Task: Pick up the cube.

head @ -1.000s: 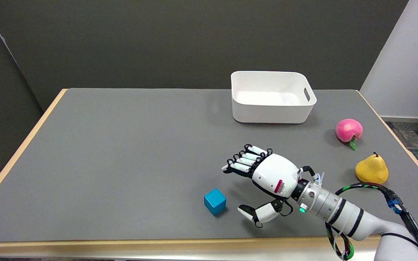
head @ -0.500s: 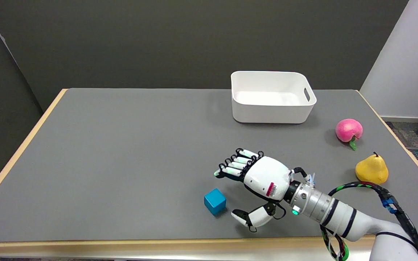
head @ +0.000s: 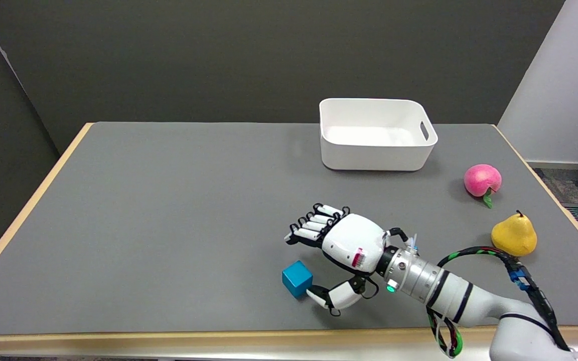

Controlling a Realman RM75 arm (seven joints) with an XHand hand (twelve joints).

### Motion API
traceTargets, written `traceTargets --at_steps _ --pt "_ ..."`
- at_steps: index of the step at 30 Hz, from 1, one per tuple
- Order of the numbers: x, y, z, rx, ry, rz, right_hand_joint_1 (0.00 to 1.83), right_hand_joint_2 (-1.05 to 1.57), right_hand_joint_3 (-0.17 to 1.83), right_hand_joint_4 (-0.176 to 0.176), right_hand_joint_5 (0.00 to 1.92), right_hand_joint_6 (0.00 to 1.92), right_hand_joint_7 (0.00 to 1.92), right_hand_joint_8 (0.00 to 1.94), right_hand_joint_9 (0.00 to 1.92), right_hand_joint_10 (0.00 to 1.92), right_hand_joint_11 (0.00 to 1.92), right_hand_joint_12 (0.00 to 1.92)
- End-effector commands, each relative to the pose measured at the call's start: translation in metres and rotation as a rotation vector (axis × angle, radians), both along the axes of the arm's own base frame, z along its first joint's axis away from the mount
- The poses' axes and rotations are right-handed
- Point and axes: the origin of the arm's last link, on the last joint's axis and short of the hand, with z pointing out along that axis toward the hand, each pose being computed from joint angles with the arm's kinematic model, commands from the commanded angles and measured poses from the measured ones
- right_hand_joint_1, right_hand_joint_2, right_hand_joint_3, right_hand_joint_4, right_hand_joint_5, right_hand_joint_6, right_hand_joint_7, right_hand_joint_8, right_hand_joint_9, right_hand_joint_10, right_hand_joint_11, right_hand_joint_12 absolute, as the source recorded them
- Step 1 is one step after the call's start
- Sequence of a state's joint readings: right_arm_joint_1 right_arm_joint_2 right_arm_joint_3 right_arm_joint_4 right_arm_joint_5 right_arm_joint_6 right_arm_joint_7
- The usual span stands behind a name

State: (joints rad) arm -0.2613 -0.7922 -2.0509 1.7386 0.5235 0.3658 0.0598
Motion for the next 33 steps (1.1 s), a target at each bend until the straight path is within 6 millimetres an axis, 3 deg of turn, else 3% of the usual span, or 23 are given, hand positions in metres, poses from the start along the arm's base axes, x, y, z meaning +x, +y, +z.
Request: traceTargets --at_steps 1,24,28,31,33 --pt "-0.007 -0.012 -0.019 -0.005 -0.020 -0.039 0.69 0.59 0.92 -0.010 0.32 0.60 0.40 0.50 0.34 0.96 0.11 1.31" --pt "-0.016 -0.009 -0.022 -0.008 -0.026 -0.063 0.81 0.62 0.93 -0.016 0.38 0.72 0.42 0.49 0.35 0.98 0.13 1.31" --pt "-0.015 -0.010 -0.022 -0.005 -0.025 -0.056 0.86 0.70 0.97 -0.030 0.50 1.03 0.47 0.55 0.39 0.98 0.15 1.32" --pt "-0.015 -0.010 -0.022 -0.005 -0.025 -0.056 0.93 1.14 0.34 0.021 0.65 1.53 0.52 0.67 0.43 1.06 0.15 1.35" --pt "-0.015 -0.010 -0.022 -0.005 -0.025 -0.056 0.93 1.11 0.38 0.035 0.67 1.53 0.55 0.70 0.44 1.07 0.16 1.35"
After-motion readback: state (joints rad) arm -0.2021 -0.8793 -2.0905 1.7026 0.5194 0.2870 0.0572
